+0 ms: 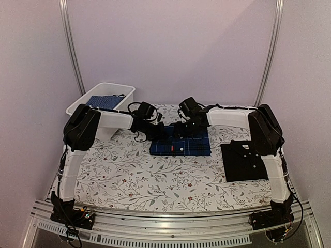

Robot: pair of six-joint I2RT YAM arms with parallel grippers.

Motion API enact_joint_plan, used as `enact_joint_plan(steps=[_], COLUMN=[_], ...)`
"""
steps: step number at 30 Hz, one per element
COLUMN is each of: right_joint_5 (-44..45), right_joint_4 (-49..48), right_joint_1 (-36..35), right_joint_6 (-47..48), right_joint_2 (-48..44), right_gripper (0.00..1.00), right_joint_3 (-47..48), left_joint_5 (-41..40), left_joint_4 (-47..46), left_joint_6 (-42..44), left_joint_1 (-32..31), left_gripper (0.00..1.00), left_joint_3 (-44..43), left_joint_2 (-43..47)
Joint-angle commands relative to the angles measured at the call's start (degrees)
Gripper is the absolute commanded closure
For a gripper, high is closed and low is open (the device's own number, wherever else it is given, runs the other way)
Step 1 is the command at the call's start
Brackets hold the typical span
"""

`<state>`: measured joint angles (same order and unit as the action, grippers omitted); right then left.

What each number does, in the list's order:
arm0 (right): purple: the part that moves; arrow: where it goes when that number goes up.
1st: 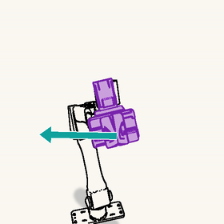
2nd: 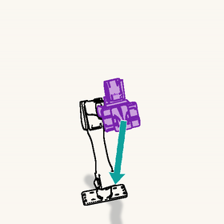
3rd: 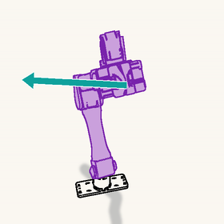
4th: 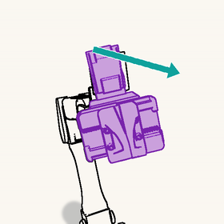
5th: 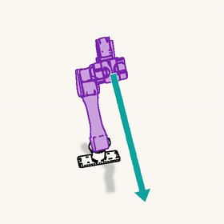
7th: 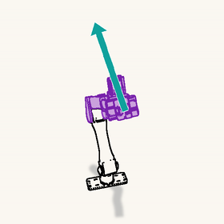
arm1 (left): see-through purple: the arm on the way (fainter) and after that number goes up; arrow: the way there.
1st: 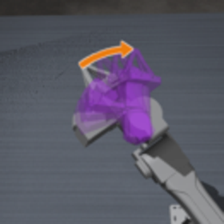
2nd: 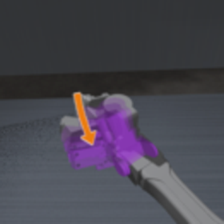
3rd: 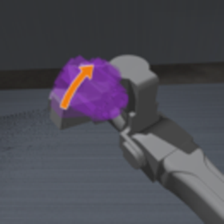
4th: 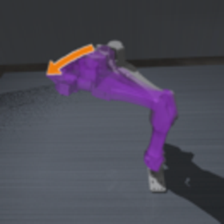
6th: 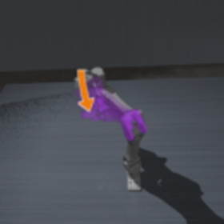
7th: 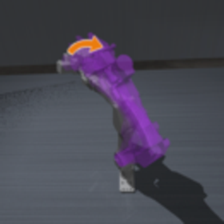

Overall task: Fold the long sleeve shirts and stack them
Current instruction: Smooth out the square-folded shirt at the center of the board.

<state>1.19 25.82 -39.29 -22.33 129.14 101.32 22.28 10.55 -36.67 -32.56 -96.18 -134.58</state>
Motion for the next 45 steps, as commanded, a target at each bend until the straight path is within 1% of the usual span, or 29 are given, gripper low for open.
enact_joint_plan(steps=[1,3,6,10,16,24,26,28,31,32,36,40,42,45], right_joint_5=[1.9,2.4,2.5,3.5,1.8,0.6,0.4,1.2,3.9,4.6,7.0,8.7,8.7,10.0], right_joint_4=[5.9,6.9,7.2,6.5,3.9,-2.3,-3.0,-2.9,-1.8,-0.9,4.4,7.4,8.4,10.1], right_joint_1=[4.6,4.2,3.5,2.2,0.0,-6.6,-7.9,-8.2,-8.0,-7.9,-8.3,-10.5,-12.8,-16.9], right_joint_6=[-0.7,0.2,1.0,1.1,0.0,-2.1,-3.3,-4.1,-4.5,-4.5,-4.3,-7.8,-10.6,-15.2], right_joint_2=[10.9,13.1,13.8,12.4,7.9,-2.5,-4.6,-6.7,-10.0,-10.7,-13.7,-19.2,-21.6,-22.8], right_gripper=[0.32,0.27,0.20,0.15,0.12,0.10,0.09,0.09,0.08,0.08,0.08,0.08,0.08,0.08], right_joint_3=[9.8,11.2,9.5,5.6,-2.6,-21.3,-24.4,-25.5,-24.0,-22.8,-18.9,-23.0,-25.8,-28.0], left_joint_5=[-0.6,-0.7,-0.4,1.2,4.1,3.5,3.4,3.0,4.1,4.7,4.5,5.0,5.3,5.6], left_joint_4=[2.3,1.2,-1.1,-3.0,-5.6,-7.8,-8.4,-8.4,-9.5,-11.7,-12.8,-14.6,-15.4,-15.5], left_joint_6=[0.8,0.9,0.7,0.5,-0.5,-3.7,-4.6,-4.7,-5.4,-5.6,-5.3,-6.0,-6.3,-6.1], left_joint_1=[0.8,0.8,0.8,0.7,-0.7,-5.4,-7.1,-8.5,-9.3,-9.3,-9.6,-9.7,-9.9,-10.1], left_gripper=[0.89,0.84,0.77,0.74,0.72,0.72,0.72,0.72,0.73,0.73,0.73,0.73,0.73,0.73], left_joint_3=[1.8,5.1,11.2,17.4,23.2,35.1,37.8,39.8,42.2,42.9,44.4,45.6,46.0,46.1], left_joint_2=[4.3,7.3,11.8,15.9,19.9,29.3,31.3,32.6,32.9,32.5,30.5,29.7,29.6,29.7])
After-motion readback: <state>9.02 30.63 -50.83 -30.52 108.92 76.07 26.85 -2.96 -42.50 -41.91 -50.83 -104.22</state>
